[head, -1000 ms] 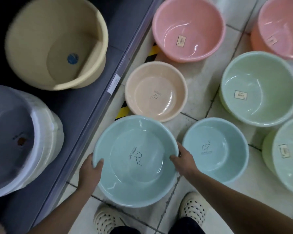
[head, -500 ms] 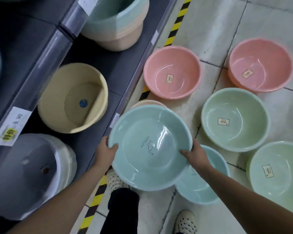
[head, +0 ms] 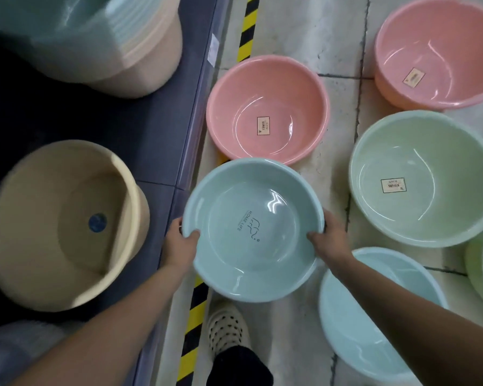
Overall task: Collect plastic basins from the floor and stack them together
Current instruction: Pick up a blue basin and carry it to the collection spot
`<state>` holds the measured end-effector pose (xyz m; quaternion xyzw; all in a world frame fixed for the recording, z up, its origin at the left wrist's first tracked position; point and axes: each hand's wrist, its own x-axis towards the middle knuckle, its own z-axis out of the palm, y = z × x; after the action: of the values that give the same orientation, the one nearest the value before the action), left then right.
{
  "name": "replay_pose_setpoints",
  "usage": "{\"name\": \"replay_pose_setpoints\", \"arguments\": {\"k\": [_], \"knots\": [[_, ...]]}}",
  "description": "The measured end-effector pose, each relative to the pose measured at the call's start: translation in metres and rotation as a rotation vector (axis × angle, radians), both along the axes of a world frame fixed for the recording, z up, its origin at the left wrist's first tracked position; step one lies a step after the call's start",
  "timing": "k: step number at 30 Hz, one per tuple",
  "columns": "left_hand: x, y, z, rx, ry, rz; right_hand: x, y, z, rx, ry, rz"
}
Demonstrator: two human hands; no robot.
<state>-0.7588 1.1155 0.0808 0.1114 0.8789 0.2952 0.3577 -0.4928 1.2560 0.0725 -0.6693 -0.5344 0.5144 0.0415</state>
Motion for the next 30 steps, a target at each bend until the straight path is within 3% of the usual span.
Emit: {"name": "replay_pose_setpoints", "arguments": {"k": [8, 20, 30], "knots": [[-0.009, -0.009, -0.057, -0.126, 0.021, -0.114, -0.001, -0.020, -0.059, 0.054, -0.081, 0.050], [-0.008, -0.010, -0.103, -0.083, -0.080, 0.070, 0.001, -0.042, -0.106, -0.027, 0.004, -0.053], [0.012, -0.003, -0.028, -0.025, -0.109, -0.095, 0.043, -0.042, -0.041, -0.119, 0.141, -0.140]]}}
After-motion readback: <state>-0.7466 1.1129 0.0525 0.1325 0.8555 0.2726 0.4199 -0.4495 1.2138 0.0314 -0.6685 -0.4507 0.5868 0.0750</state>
